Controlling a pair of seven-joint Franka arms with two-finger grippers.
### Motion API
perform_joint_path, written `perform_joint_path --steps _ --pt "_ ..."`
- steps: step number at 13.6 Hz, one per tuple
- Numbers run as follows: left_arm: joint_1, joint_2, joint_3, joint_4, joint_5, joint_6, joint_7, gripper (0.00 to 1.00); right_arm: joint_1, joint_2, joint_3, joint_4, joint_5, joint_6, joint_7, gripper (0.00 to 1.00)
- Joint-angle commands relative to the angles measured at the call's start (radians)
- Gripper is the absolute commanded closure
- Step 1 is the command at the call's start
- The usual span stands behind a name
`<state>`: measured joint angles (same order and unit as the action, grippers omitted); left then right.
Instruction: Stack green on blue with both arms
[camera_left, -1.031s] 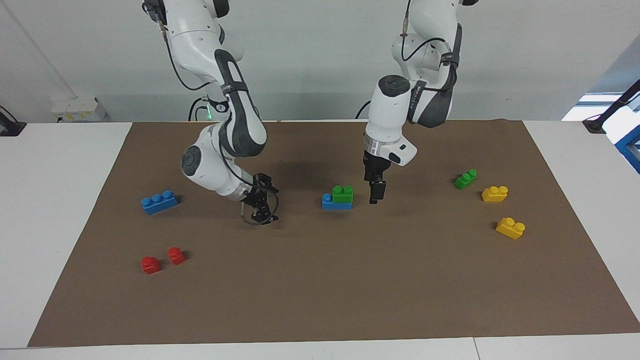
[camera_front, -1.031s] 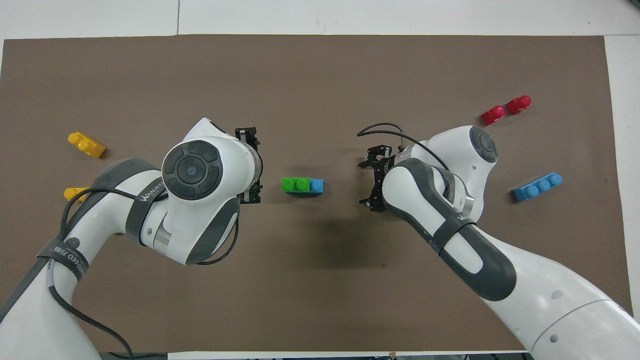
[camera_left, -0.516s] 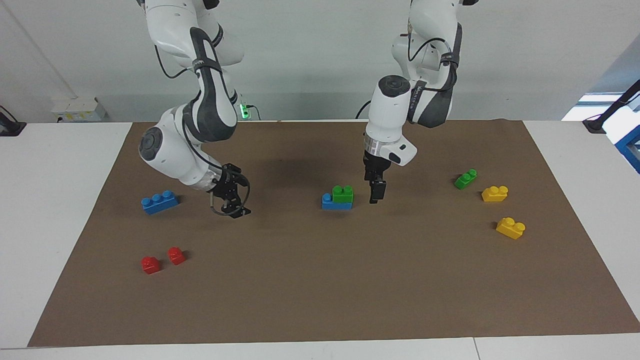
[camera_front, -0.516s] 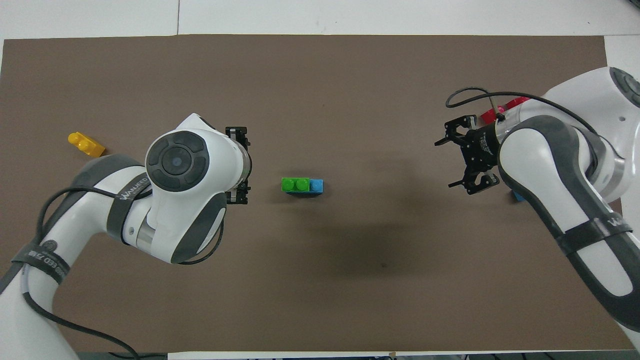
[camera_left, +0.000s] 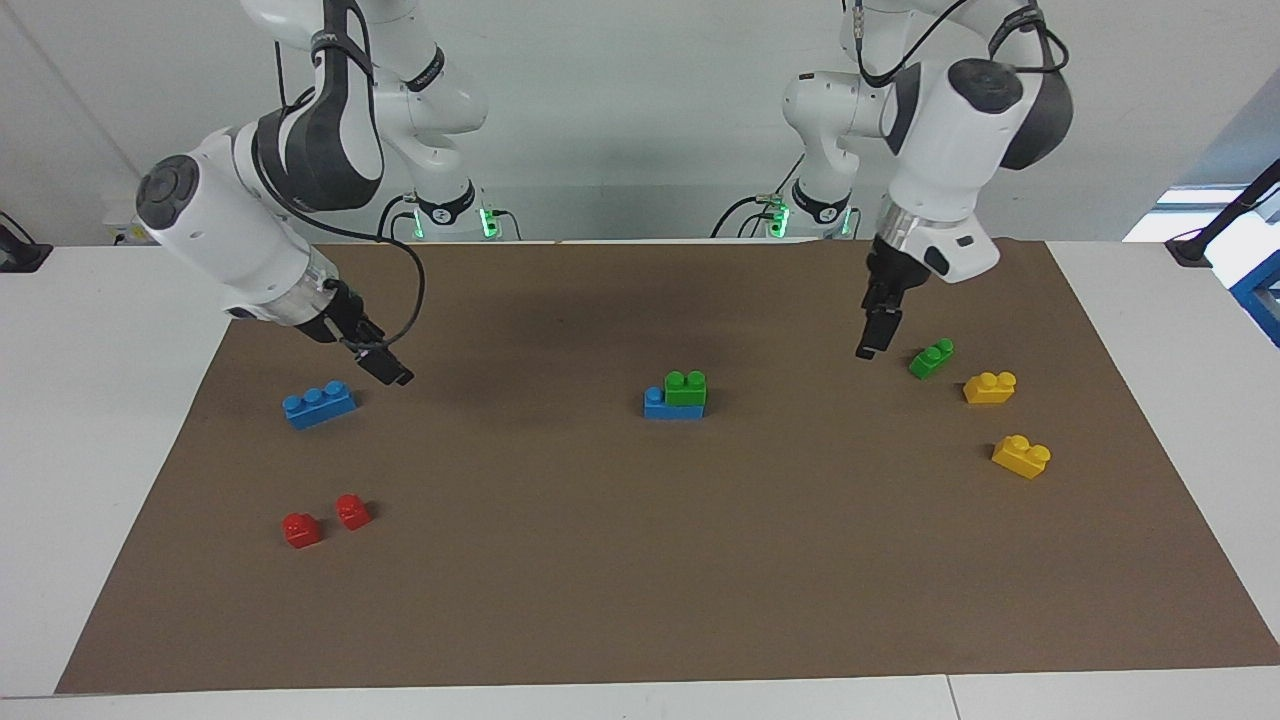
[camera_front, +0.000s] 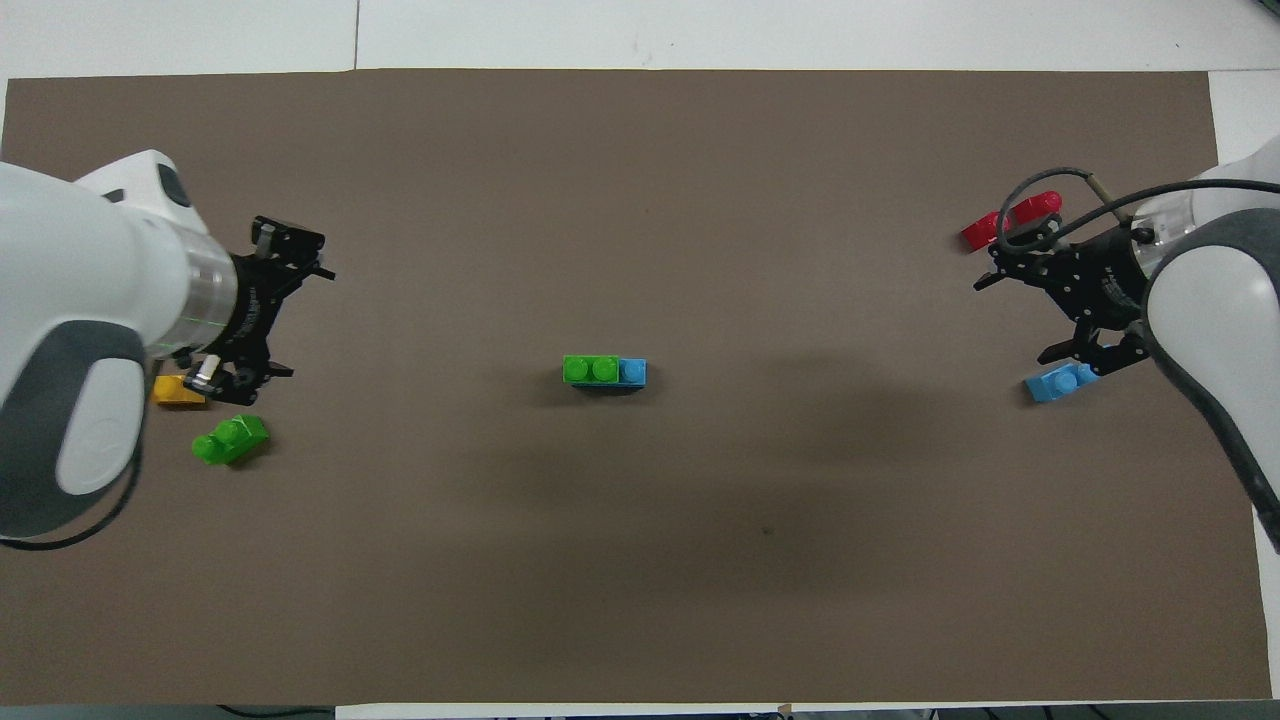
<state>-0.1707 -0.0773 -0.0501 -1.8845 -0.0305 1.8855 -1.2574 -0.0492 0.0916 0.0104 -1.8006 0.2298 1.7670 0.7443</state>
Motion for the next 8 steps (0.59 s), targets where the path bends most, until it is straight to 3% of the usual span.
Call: perform_joint_path --steps 1,5,8 --pt "0.094 -0.035 -0.005 0.034 -0.029 -0.132 0.311 0.0 -0.027 -0.071 0.011 -0.005 -0.081 -0.035 -0.184 0.0" --pt "0.209 -0.067 -0.005 0.056 -0.028 -0.244 0.773 0.0 -0.044 -0.141 0.01 -0.005 -0.138 -0.064 -0.39 0.0" --pt "0.273 -0.079 -0.008 0.074 -0.028 -0.247 1.053 0.0 -0.064 -0.182 0.01 -0.005 -0.162 -0.09 -0.583 0.0"
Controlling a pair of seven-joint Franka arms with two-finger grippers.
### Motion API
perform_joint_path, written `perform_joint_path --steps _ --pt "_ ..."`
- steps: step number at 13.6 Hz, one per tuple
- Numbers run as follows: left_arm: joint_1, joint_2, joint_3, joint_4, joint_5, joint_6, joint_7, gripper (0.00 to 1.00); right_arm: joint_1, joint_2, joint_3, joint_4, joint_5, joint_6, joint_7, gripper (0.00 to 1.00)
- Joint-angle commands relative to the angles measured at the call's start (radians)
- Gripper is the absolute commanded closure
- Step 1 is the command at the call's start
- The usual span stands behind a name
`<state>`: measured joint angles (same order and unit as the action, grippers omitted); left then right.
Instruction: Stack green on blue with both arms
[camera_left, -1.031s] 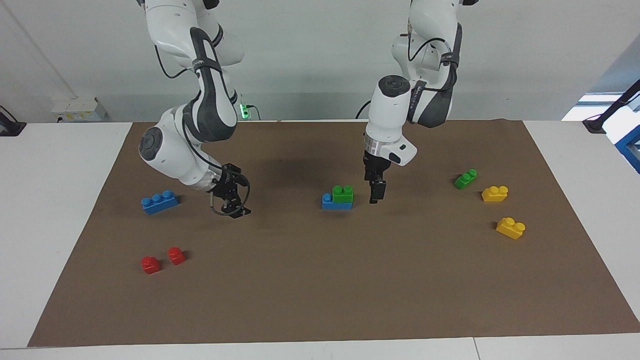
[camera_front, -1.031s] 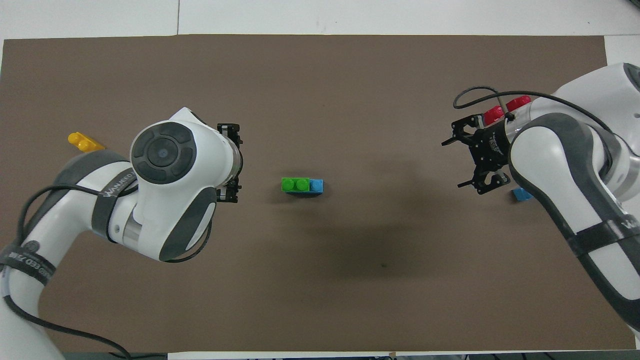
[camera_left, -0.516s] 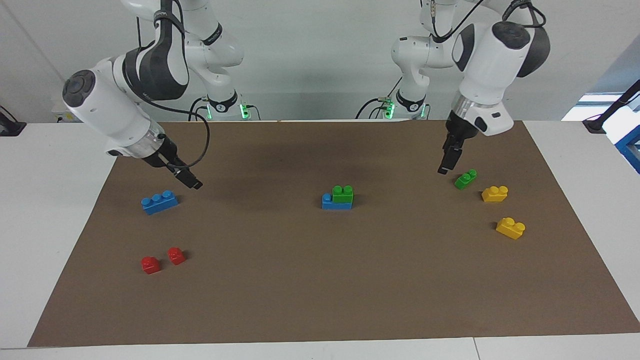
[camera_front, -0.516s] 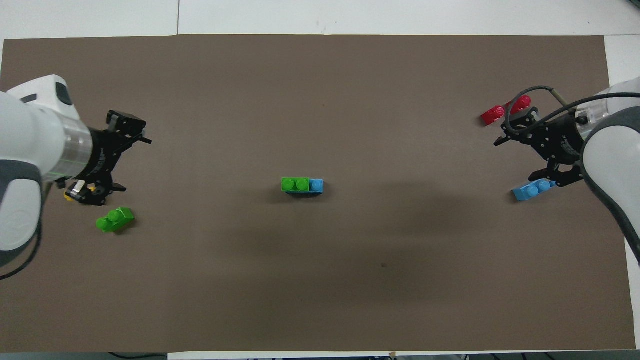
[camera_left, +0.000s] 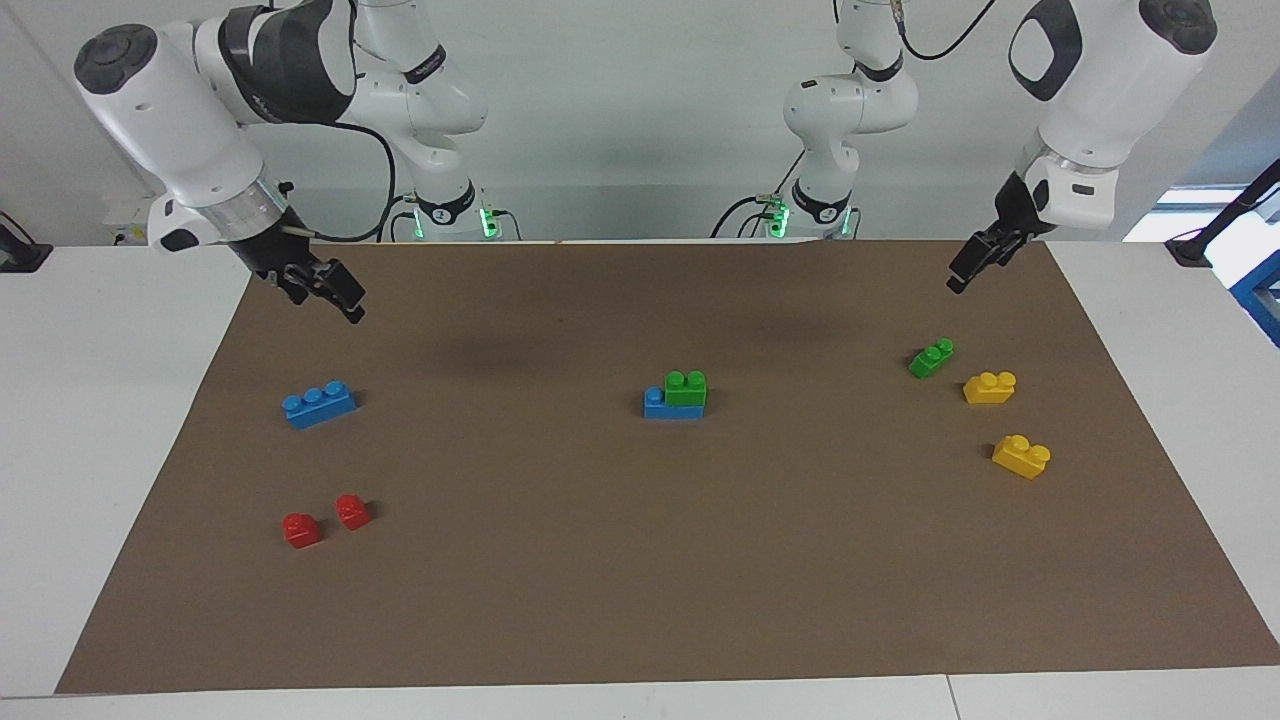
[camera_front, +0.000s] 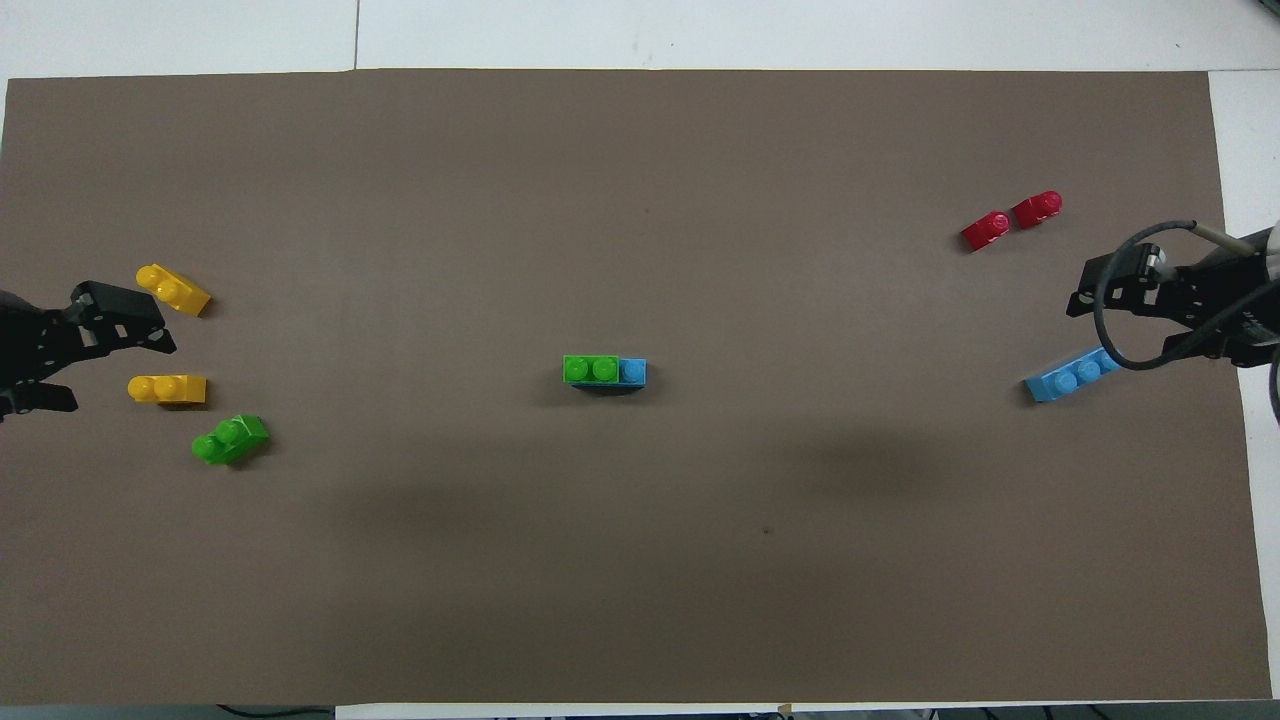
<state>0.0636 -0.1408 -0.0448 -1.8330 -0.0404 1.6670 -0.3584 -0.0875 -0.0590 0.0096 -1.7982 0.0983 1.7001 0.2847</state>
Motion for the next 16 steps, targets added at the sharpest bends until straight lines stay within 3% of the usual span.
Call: perform_joint_path --steps 1,5,9,12,16 --pt "0.041 -0.016 -0.013 0.027 -0.018 -0.023 0.177 0.0 -0.026 -0.044 0.01 -0.006 -0.052 -0.034 -0.168 0.0" --pt "0.029 0.003 -0.015 0.076 -0.009 -0.018 0.179 0.0 -0.026 -0.079 0.012 -0.003 -0.081 -0.076 -0.272 0.0" --pt "-0.001 0.098 -0.015 0.176 -0.004 -0.062 0.179 0.0 -0.032 -0.087 0.009 0.0 -0.086 -0.102 -0.272 0.0" --pt "-0.002 0.11 -0.015 0.172 -0.004 -0.056 0.181 0.0 -0.021 -0.087 0.018 0.013 -0.186 -0.123 -0.274 0.0" --pt "-0.01 0.115 -0.009 0.153 0.004 -0.073 0.188 0.0 -0.031 -0.087 0.013 0.014 -0.17 -0.126 -0.253 0.0"
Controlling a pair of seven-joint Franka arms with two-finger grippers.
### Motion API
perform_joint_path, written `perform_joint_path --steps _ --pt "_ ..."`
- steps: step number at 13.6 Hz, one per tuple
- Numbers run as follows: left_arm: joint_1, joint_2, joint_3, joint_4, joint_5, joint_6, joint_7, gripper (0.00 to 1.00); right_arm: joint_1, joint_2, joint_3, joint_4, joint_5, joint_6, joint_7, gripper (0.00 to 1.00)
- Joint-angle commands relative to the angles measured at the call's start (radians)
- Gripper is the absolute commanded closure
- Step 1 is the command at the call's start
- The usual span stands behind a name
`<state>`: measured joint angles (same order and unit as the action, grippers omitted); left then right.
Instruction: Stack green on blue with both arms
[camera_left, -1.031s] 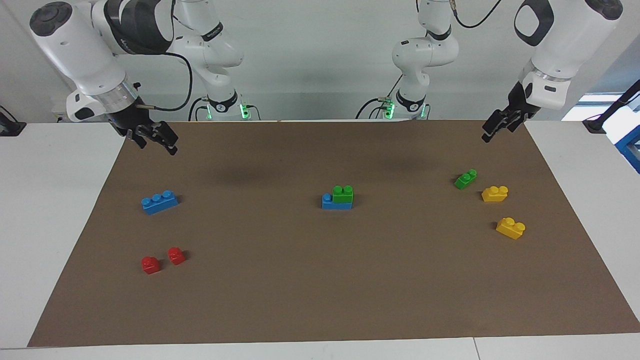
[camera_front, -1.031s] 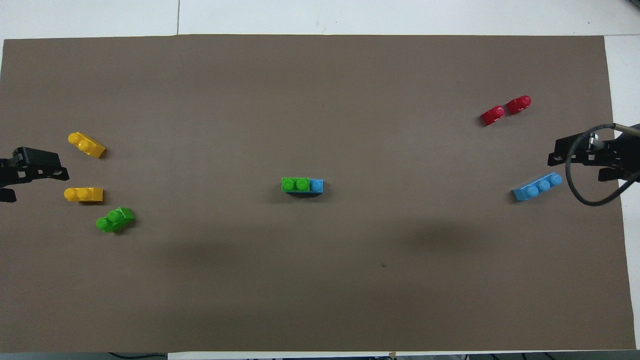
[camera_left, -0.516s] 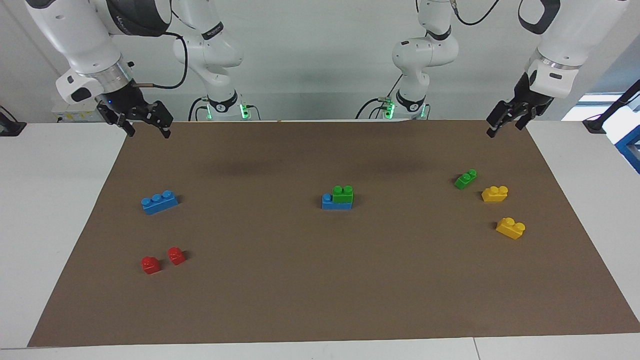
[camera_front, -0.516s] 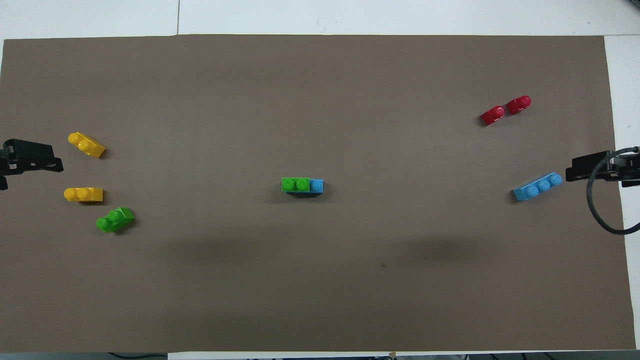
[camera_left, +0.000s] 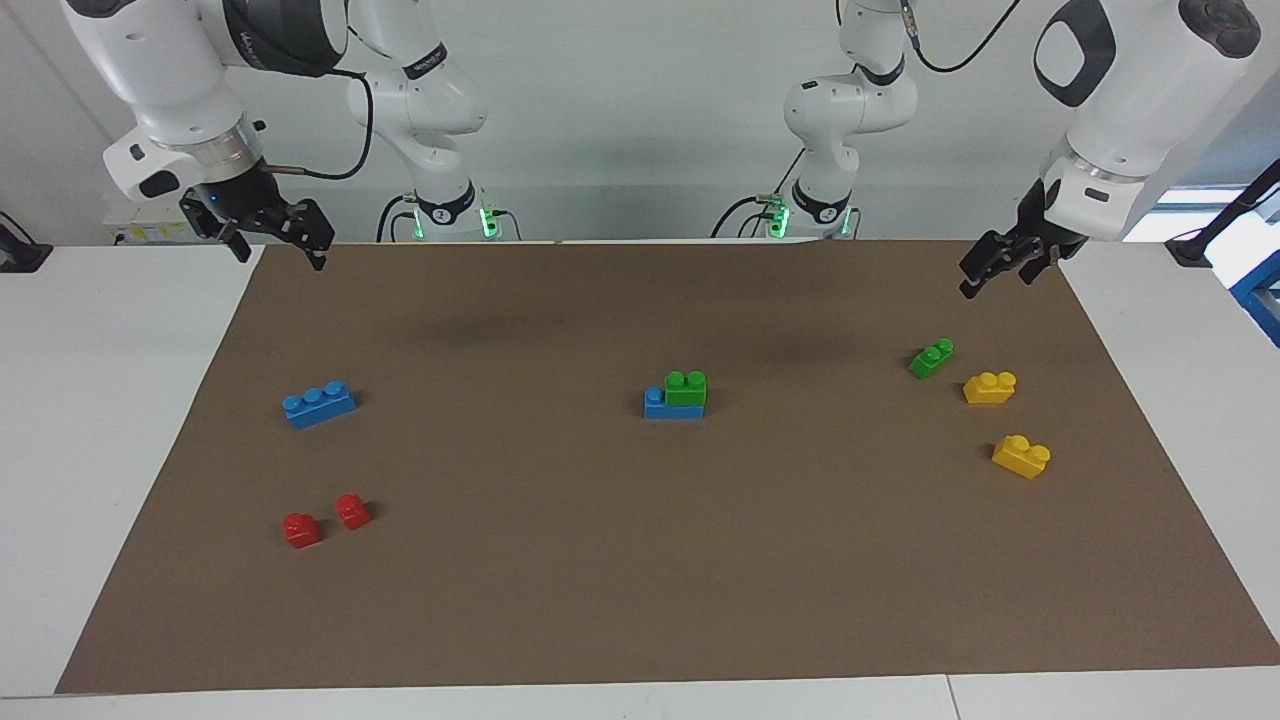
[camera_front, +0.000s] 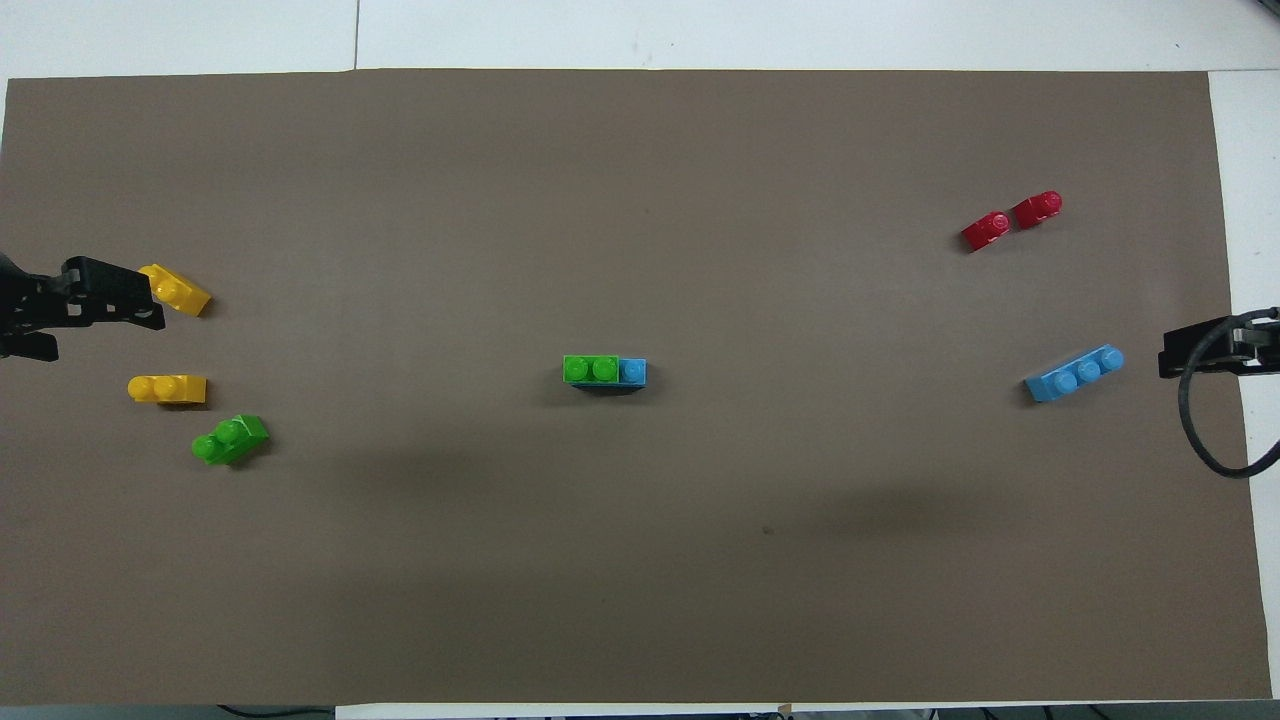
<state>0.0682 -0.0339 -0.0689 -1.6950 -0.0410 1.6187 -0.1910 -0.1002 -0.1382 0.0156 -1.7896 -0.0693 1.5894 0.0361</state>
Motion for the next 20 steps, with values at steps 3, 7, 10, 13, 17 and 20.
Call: perform_joint_path --steps 3,7,10,13,17,20 --pt "-0.014 0.031 0.012 0.04 0.079 0.001 0.11 0.0 -0.021 -0.008 0.006 0.004 0.06 -0.011 0.033 0.0" --pt "-0.014 0.028 0.009 0.035 0.075 0.018 0.111 0.0 -0.019 -0.008 0.006 -0.001 0.068 -0.008 0.041 0.0" --pt "-0.014 0.028 0.011 0.032 0.041 0.029 0.107 0.0 -0.021 -0.008 0.006 -0.002 0.069 -0.011 0.041 0.0" --pt "-0.011 0.028 0.008 0.029 0.041 0.066 0.107 0.0 -0.021 -0.008 0.006 -0.002 0.079 0.001 0.041 0.0" --pt "-0.01 0.022 0.004 0.018 0.041 0.084 0.13 0.0 -0.019 -0.009 0.006 -0.008 0.079 0.038 0.039 0.0" --pt "-0.01 0.017 0.006 0.008 0.041 0.089 0.165 0.0 -0.013 -0.009 0.006 -0.01 0.079 0.038 0.027 0.0"
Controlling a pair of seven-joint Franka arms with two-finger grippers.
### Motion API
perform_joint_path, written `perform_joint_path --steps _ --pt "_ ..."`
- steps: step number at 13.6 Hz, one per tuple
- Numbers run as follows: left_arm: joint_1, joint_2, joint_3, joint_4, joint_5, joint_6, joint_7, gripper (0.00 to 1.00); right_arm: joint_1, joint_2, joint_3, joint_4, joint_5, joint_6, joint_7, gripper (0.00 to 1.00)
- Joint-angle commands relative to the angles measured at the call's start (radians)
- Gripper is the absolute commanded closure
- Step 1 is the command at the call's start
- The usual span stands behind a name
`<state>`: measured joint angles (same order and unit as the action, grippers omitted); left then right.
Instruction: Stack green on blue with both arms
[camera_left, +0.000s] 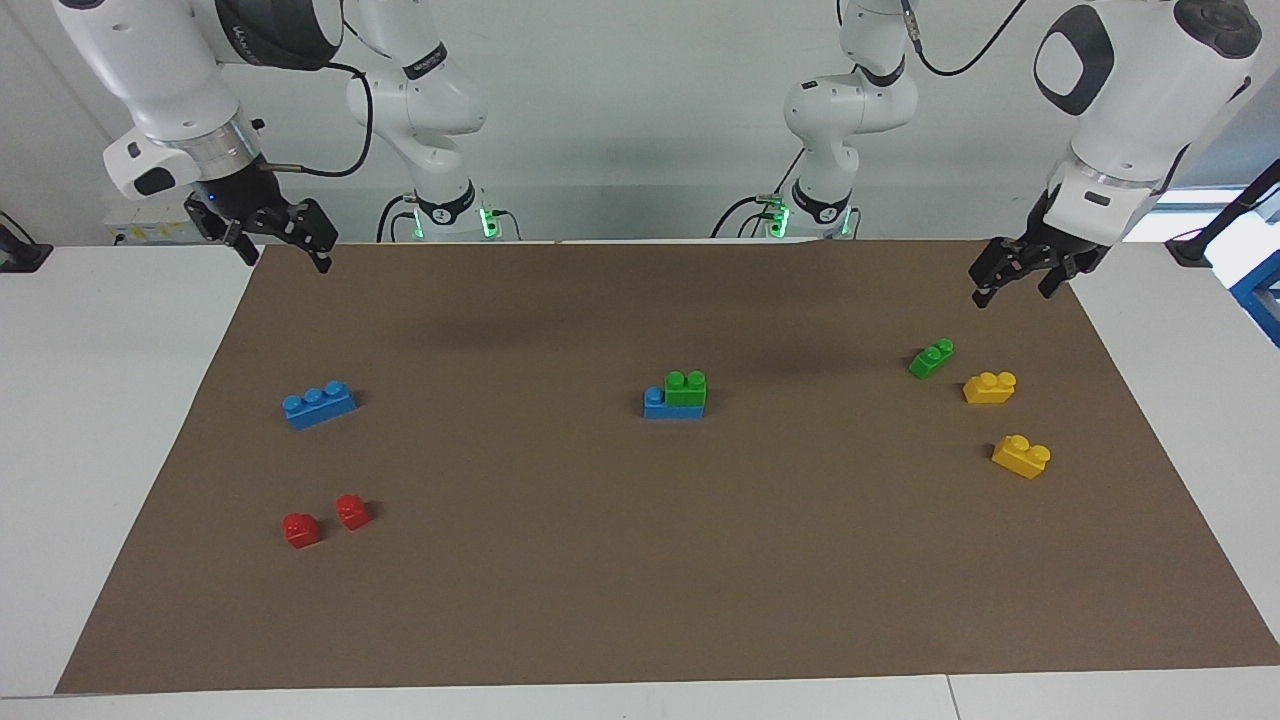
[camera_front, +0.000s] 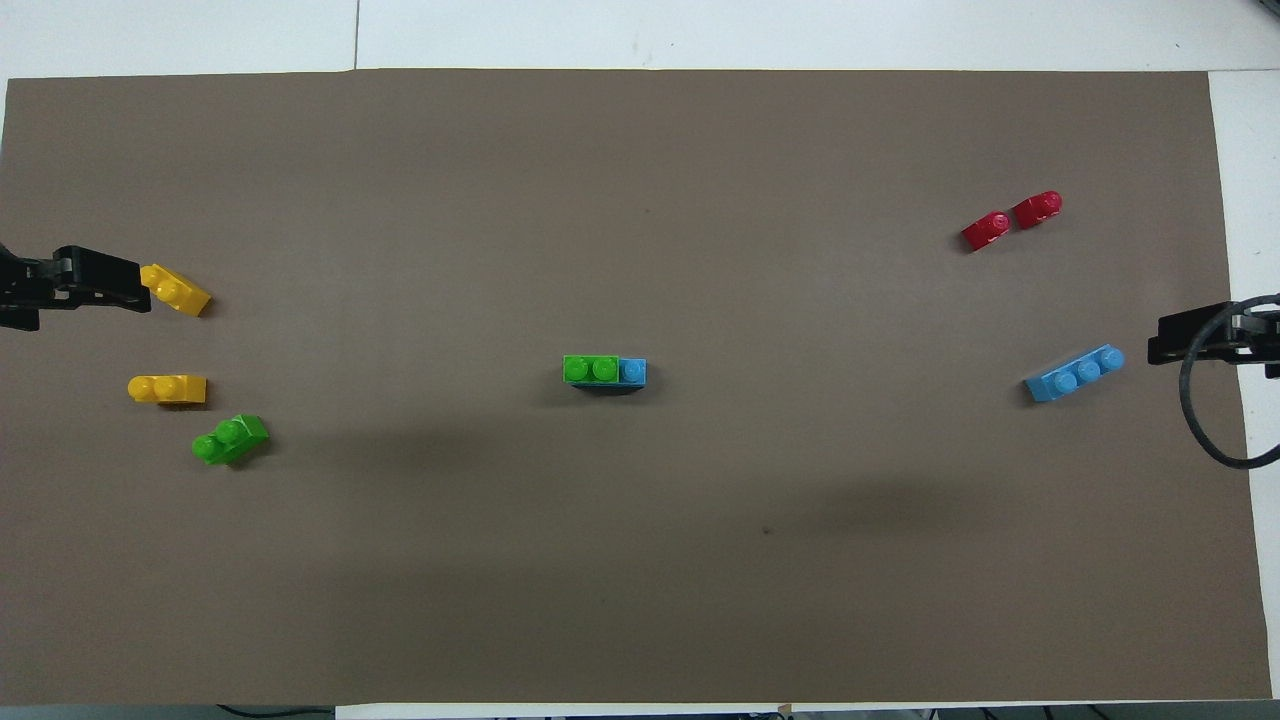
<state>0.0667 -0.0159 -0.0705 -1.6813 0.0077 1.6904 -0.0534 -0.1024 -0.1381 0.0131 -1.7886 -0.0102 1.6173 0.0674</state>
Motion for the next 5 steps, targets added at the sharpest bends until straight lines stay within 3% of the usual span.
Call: perform_joint_path --steps 1,5 --pt "-0.008 -0.001 0.008 -0.006 -0.008 0.018 0.027 0.0 -0.008 -0.011 0.008 -0.014 0.019 0.01 -0.006 0.0" --pt "-0.004 -0.001 0.008 -0.006 -0.008 0.017 0.027 0.0 -0.005 -0.014 0.01 -0.017 0.019 0.01 -0.021 0.0"
